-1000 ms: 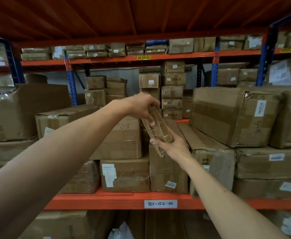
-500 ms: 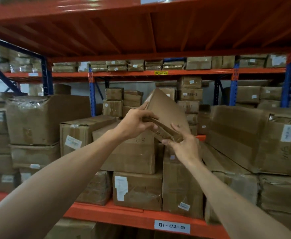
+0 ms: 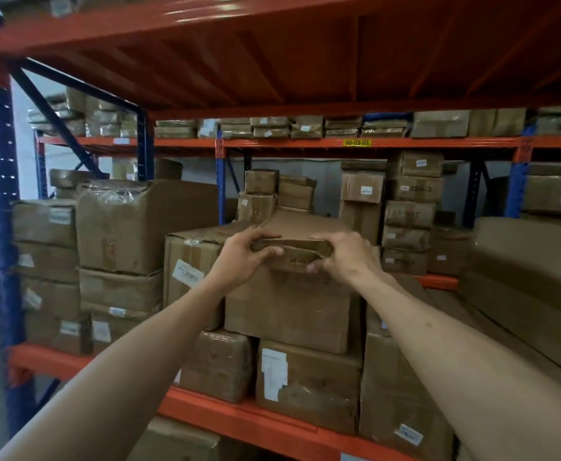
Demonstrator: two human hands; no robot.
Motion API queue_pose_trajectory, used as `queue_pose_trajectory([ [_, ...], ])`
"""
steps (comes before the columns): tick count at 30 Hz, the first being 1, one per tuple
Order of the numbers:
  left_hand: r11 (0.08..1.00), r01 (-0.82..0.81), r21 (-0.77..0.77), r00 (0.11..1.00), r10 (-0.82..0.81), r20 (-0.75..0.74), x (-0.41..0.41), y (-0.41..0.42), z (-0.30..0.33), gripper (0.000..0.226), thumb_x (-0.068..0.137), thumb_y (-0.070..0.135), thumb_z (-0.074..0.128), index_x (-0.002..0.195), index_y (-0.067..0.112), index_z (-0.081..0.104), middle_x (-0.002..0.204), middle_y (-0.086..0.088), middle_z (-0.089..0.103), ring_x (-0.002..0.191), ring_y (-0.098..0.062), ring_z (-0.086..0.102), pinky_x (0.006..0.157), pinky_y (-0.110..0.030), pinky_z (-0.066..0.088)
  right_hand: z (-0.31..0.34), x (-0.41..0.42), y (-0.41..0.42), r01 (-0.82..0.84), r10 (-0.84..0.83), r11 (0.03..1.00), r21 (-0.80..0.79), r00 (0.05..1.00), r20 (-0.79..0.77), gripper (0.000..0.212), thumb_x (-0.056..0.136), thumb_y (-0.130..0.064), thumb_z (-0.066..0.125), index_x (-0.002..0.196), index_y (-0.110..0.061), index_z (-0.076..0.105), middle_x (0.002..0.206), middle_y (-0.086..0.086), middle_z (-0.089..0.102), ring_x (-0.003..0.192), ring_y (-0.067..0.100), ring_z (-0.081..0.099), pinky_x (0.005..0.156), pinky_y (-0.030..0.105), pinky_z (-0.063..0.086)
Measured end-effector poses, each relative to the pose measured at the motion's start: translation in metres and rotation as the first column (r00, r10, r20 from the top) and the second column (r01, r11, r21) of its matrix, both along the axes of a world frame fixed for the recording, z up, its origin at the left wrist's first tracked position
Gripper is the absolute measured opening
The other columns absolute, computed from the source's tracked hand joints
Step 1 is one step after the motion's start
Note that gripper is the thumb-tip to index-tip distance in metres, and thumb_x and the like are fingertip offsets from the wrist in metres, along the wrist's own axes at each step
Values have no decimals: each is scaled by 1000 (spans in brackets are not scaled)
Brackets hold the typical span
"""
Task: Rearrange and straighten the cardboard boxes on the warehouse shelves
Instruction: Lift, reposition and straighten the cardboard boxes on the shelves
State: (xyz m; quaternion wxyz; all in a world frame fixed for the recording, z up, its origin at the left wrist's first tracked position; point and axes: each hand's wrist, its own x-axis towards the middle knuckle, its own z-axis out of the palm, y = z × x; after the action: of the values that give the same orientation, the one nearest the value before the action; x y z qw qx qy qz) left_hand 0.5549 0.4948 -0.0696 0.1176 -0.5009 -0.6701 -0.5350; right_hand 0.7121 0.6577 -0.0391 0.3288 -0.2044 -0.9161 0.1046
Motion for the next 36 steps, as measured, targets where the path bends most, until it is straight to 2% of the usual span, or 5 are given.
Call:
queue_pose_trajectory([
  [3, 870, -412, -271, 860, 273, -431, -32, -8, 4, 51, 95, 49, 63, 143, 36, 55, 164, -12, 29, 149, -32, 29, 121, -56, 27, 1, -32, -2, -9, 1, 998, 69, 994, 107, 78, 77, -55, 85, 148, -38, 56, 148, 3, 60, 142, 29, 46, 120, 51, 27],
  [6, 782, -468, -412, 766, 126, -631, -55, -9, 15, 60, 103, 42, 52, 158, 36, 30, 171, -6, 9, 156, -26, 9, 126, -49, 7, 7, -55, 1, -78, 35, 987, 143, 959, 280, 87, 82, -78, 63, 157, -37, 43, 161, 4, 44, 153, 30, 29, 124, 60, -7],
  [13, 857, -286, -429, 871, 46, -489, -89, 1, 7, 52, 108, 41, 42, 158, 33, 33, 165, -1, 31, 150, -23, 29, 121, -43, 27, -2, -87, 19, -109, 43, 955, 274, 970, 237, 63, 97, -73, 45, 154, -47, 43, 156, -7, 52, 139, 25, 49, 103, 43, 44],
  [27, 944, -234, -234, 857, 86, -509, -126, 24, -15, 45, 109, 33, 40, 152, 18, 45, 153, -6, 46, 140, -25, 37, 113, -42, 33, -7, -125, 40, -64, -3, 942, 330, 980, 201, 59, 96, -77, 40, 150, -53, 46, 146, -7, 61, 130, 27, 56, 95, 43, 46],
  [36, 875, -325, -360, 817, 67, -573, -125, 24, -7, 50, 109, 41, 32, 156, 23, 34, 160, -3, 37, 148, -27, 30, 124, -44, 10, -6, -123, 13, 72, -197, 917, 393, 937, 288, 58, 105, -64, 32, 158, -42, 34, 165, 2, 36, 153, 31, 26, 123, 50, 19],
])
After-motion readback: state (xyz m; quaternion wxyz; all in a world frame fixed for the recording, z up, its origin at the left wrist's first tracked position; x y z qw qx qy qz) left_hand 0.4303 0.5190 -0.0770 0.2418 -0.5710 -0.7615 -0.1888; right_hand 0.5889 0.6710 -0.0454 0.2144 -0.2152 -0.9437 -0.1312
